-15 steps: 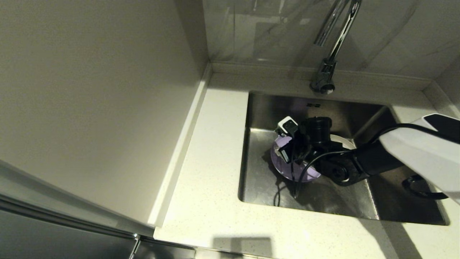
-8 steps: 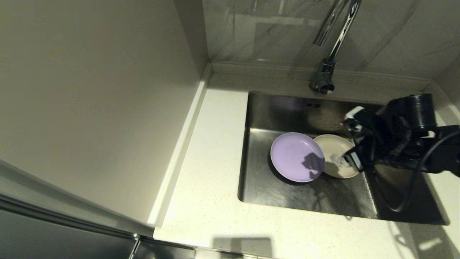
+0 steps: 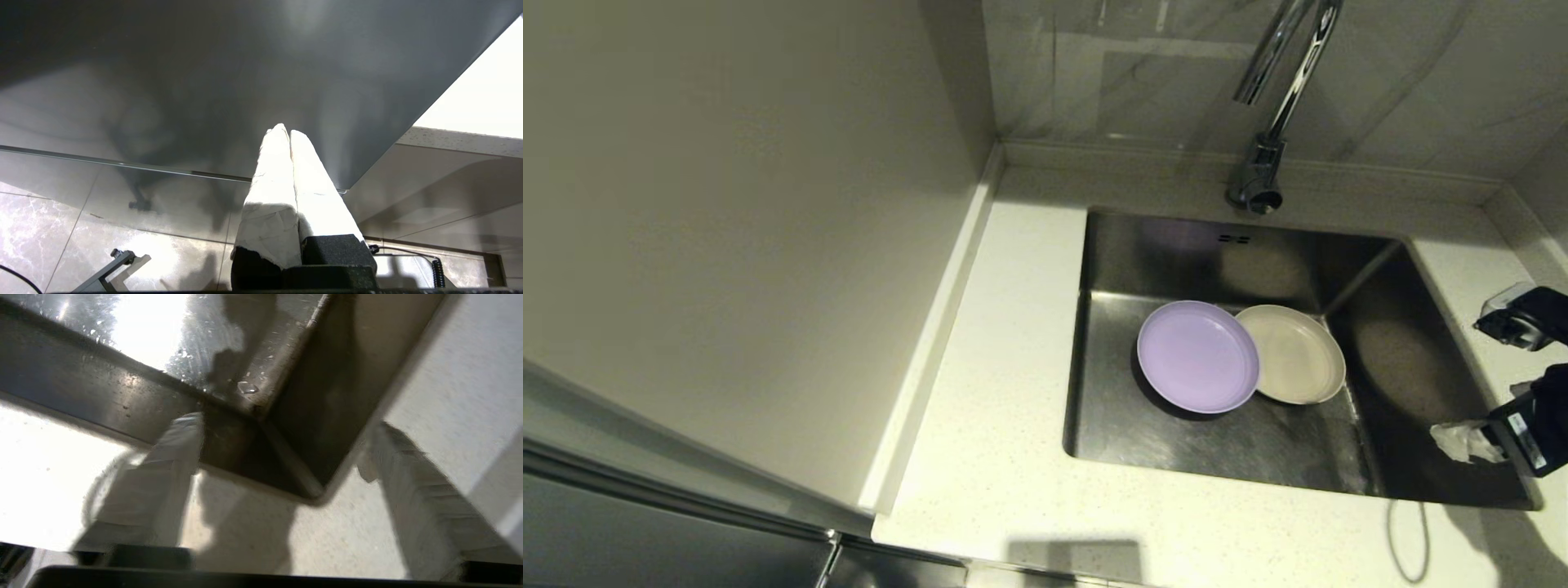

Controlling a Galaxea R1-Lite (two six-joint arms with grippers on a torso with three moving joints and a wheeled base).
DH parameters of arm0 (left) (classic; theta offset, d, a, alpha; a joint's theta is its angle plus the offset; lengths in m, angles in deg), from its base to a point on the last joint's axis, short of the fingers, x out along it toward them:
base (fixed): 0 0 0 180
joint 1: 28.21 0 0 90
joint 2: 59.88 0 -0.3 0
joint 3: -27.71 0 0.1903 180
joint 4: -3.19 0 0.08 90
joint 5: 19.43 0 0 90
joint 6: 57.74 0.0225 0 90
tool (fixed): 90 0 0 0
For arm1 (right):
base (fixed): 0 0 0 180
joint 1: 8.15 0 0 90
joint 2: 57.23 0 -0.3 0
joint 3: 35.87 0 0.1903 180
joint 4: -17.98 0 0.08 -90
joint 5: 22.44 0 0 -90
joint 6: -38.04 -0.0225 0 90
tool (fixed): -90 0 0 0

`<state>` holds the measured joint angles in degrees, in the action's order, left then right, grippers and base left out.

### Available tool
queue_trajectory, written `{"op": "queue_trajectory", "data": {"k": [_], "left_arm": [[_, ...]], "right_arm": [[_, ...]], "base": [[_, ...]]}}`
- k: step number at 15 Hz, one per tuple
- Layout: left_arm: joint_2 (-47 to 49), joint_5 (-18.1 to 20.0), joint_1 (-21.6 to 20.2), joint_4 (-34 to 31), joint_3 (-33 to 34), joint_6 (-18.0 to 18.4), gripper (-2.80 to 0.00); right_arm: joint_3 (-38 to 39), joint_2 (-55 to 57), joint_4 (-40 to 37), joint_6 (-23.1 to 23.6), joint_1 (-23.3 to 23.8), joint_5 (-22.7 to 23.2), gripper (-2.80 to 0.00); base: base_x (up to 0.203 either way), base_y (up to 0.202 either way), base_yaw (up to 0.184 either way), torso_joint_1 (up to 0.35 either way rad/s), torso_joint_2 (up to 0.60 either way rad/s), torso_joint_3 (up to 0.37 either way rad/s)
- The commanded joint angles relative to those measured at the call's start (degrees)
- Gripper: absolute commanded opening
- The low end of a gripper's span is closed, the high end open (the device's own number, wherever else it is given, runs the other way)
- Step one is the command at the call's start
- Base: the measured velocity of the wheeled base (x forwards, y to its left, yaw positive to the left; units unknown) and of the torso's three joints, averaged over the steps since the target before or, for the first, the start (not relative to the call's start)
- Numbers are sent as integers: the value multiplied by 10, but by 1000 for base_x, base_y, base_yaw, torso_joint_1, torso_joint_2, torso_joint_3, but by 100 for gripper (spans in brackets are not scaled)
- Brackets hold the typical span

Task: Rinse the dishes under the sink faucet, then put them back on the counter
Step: Turn on the faucet

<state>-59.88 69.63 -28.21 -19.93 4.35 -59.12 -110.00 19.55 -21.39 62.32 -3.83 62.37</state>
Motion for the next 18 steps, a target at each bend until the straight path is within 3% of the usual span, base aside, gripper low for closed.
{"op": "queue_trajectory", "data": {"k": [1, 4, 8, 10, 14, 16, 18], "left_arm": [[-1, 0, 0, 0, 0, 0, -280], [-1, 0, 0, 0, 0, 0, -280], [-1, 0, 0, 0, 0, 0, -280], [-1, 0, 0, 0, 0, 0, -280], [-1, 0, 0, 0, 0, 0, -280], [-1, 0, 0, 0, 0, 0, -280], [-1, 0, 0, 0, 0, 0, -280]], "right_arm": [[8, -34, -2, 2, 2, -4, -280], [37, -59, -11, -2, 8, -8, -280], [44, -103, -137, -10, 40, -6, -280], [10, -102, -139, -76, 46, -5, -280], [-138, 17, -113, -283, 42, 25, -280], [-209, 94, -39, -340, 47, 47, -280], [-257, 151, 109, -365, 52, 78, -280]], "base": [[0, 0, 0, 0, 0, 0], [0, 0, 0, 0, 0, 0], [0, 0, 0, 0, 0, 0], [0, 0, 0, 0, 0, 0], [0, 0, 0, 0, 0, 0], [0, 0, 0, 0, 0, 0], [0, 0, 0, 0, 0, 0]]}}
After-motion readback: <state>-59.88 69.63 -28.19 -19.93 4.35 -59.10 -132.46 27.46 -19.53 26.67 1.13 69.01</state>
